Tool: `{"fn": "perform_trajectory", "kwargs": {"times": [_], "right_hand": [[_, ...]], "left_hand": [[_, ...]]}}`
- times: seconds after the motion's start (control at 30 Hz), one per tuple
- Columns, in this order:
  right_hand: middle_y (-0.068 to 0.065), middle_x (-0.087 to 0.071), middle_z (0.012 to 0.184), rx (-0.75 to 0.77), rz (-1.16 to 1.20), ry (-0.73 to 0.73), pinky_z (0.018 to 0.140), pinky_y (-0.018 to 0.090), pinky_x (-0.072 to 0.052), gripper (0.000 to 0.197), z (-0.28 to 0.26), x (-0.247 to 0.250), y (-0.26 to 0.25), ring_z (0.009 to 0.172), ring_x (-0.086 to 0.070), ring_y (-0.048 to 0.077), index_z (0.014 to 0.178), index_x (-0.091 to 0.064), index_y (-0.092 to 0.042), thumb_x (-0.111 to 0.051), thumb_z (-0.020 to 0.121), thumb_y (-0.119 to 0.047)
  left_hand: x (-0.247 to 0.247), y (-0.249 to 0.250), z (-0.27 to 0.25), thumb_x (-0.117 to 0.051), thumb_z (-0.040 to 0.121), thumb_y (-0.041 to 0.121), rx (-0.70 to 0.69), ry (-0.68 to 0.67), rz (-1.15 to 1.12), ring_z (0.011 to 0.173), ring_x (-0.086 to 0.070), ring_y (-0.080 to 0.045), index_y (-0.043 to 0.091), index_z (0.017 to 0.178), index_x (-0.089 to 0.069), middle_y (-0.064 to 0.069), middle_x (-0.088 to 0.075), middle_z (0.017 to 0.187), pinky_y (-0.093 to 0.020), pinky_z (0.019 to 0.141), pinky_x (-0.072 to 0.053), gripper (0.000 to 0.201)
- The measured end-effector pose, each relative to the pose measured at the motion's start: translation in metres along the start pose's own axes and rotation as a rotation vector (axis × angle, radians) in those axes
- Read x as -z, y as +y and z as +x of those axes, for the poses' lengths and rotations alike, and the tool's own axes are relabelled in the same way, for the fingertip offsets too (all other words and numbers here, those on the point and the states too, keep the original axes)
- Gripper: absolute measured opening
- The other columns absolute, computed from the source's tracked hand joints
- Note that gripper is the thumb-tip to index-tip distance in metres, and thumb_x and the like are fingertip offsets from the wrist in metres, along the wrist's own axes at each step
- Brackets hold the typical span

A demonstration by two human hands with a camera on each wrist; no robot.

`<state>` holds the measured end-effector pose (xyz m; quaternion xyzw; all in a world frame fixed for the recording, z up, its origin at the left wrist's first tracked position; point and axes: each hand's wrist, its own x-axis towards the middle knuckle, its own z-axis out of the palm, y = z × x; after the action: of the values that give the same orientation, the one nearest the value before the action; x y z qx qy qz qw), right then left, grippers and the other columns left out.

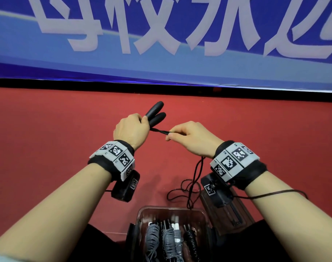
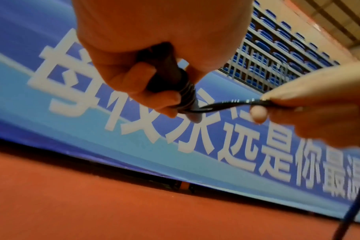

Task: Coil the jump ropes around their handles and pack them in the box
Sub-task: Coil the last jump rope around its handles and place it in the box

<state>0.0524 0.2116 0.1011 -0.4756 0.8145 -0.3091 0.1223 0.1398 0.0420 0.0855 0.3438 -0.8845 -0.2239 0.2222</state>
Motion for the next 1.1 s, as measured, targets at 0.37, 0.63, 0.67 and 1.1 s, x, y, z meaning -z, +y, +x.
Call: {"fn": "perform_trajectory", "kwargs": {"times": [0.37,0.63,0.67,1.1], "right_hand": [[-0.004,-0.053,0.054,0.169,-0.156,0.14,0.056,0.036,-0.043,0.019,-0.003,0.003,-0.003,0.052,-0.048,0.014,0.076,-0.068,-0.024,-0.061,0.088,-0.037],[-0.014,-0.057,0.056,0.099,-0.014,0.193,0.064,0.03,-0.044,0.024,-0.001,0.028,0.018,0.057,-0.049,0.003,0.073,-0.07,-0.029,-0.073,0.074,-0.053],[-0.012,-0.055,0.055,0.09,-0.004,0.195,0.061,0.027,-0.041,0.026,-0.001,0.031,0.02,0.055,-0.046,0.004,0.071,-0.068,-0.028,-0.075,0.072,-0.053],[-0.026,-0.053,0.049,-0.01,0.293,0.078,0.052,0.006,-0.036,0.037,0.0,0.024,0.04,0.05,-0.049,-0.013,0.075,-0.056,-0.026,-0.048,0.092,0.005]], "left_hand": [[-0.007,0.009,-0.013,-0.027,0.103,0.041,-0.239,-0.061,0.39,0.068,-0.046,-0.031,0.014,0.092,-0.066,-0.007,-0.052,0.073,-0.033,0.067,-0.033,0.048],[0.001,0.017,-0.028,-0.017,0.102,0.052,-0.473,-0.471,0.044,0.066,-0.056,-0.028,0.018,0.06,-0.047,-0.005,-0.059,0.062,-0.036,0.064,-0.039,0.062],[0.002,0.02,-0.031,-0.02,0.1,0.058,-0.482,-0.519,-0.037,0.063,-0.057,-0.025,0.019,0.06,-0.05,-0.005,-0.062,0.062,-0.036,0.064,-0.042,0.063],[-0.001,0.028,-0.028,-0.049,0.081,0.065,-0.489,-0.346,-0.447,0.065,-0.067,-0.016,0.029,0.095,-0.057,-0.003,-0.072,0.07,-0.038,0.075,-0.055,0.04]]}}
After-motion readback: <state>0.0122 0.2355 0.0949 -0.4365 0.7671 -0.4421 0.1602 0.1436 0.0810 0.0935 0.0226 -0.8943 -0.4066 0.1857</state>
